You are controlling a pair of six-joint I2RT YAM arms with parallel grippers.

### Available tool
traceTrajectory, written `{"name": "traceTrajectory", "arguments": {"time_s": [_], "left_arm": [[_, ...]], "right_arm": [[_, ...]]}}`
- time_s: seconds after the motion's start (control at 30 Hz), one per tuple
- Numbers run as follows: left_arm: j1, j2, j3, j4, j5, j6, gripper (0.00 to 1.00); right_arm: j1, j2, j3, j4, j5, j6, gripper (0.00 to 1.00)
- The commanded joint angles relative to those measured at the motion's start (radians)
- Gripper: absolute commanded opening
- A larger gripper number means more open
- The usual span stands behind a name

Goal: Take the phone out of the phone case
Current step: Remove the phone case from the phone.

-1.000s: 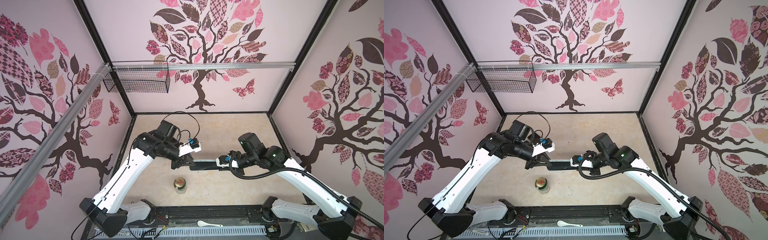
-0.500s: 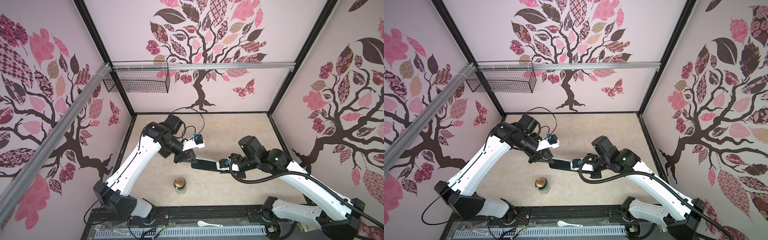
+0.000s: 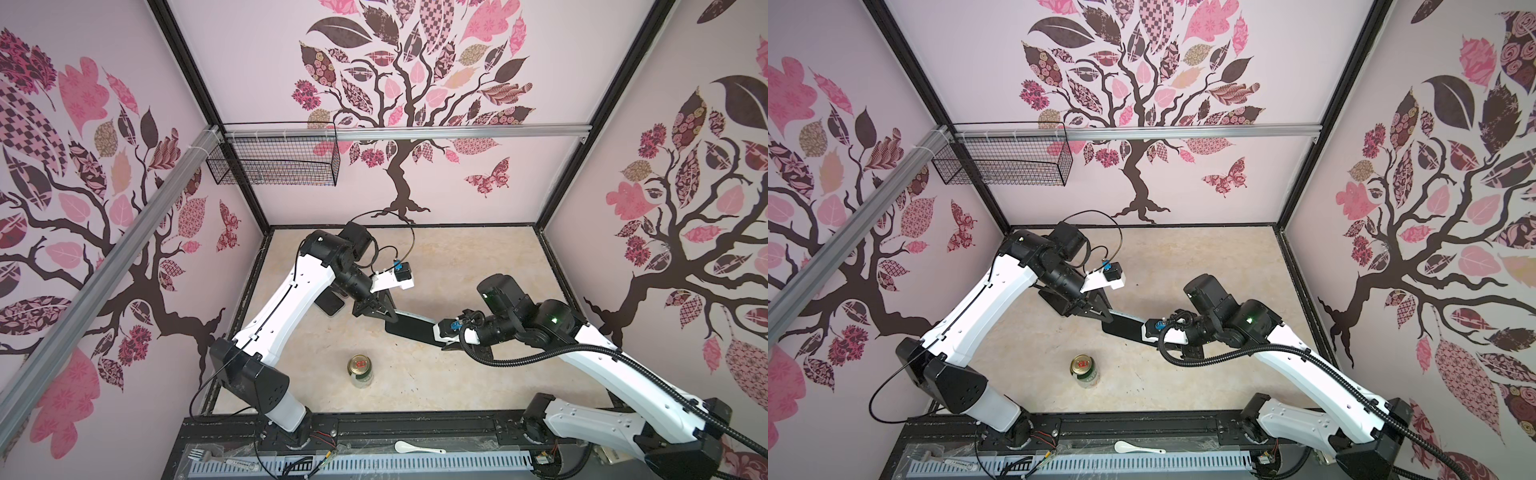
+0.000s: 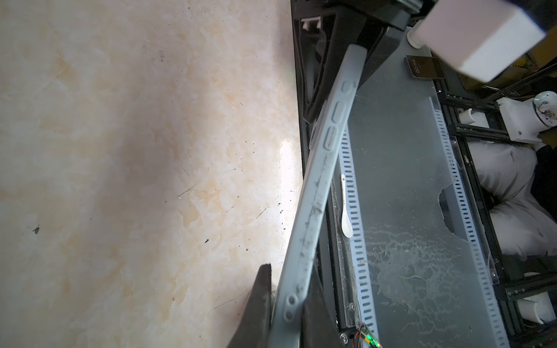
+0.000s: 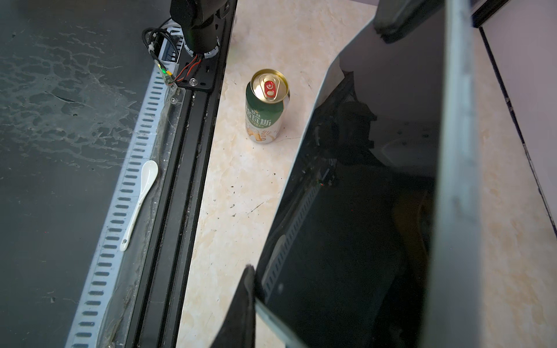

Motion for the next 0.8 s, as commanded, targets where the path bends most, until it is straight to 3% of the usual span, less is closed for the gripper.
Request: {"name": "traceTrajectory", "arguments": {"time_s": [0.0,0.4,0.77], "left_arm": [[0.026,0.099,0.065,0.244,-0.038,-0.15,0.0],[0.026,0.151,0.093,0.204,0.028,-0.102,0.0],[0.013,0.14,0.085,0.085,0.15,0.023,0.0]], "right_arm": [[0.104,-0.011,0.063,0.208,-0.298,-0.093,0.05],[0.115,0.019,0.09,0.232,-0.28,-0.103,0.02],[0.116,-0.024,0.048,0.412,-0.1,-0.103,0.0]]}}
